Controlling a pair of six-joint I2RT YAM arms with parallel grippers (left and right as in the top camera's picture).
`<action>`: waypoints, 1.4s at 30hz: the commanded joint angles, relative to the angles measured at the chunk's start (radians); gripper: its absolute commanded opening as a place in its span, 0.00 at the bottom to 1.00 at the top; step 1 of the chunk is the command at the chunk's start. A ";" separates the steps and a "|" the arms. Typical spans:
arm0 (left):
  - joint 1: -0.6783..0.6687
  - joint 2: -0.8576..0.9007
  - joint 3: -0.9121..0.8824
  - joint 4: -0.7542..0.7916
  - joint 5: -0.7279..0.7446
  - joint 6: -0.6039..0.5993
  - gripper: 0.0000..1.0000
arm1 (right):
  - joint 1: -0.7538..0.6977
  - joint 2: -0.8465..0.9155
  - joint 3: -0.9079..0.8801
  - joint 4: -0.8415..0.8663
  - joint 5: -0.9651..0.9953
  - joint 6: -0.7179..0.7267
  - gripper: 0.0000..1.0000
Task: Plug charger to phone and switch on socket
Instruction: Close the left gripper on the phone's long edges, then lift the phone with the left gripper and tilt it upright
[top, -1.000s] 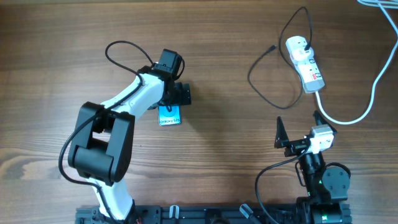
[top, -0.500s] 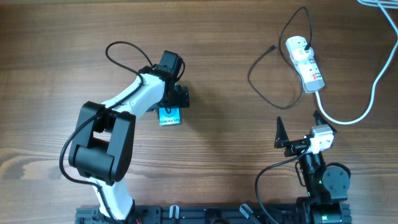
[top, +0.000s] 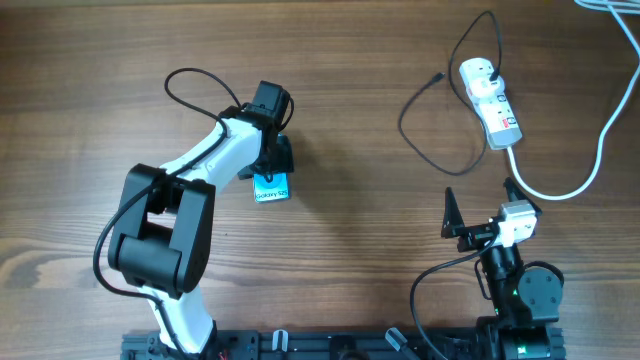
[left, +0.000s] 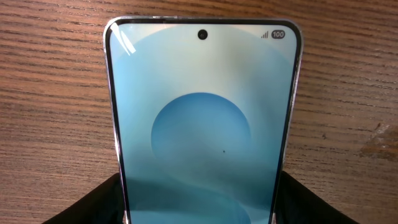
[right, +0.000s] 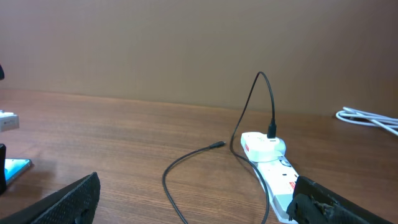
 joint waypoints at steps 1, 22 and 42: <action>-0.003 0.112 -0.063 -0.029 0.075 -0.033 0.63 | 0.006 -0.007 -0.001 0.005 0.005 -0.018 0.99; -0.003 0.108 0.275 -0.328 0.080 -0.040 0.58 | 0.006 -0.007 -0.001 0.005 0.005 -0.017 1.00; 0.012 0.096 0.352 -0.383 0.127 -0.040 0.59 | 0.006 -0.007 -0.001 0.005 0.005 -0.017 1.00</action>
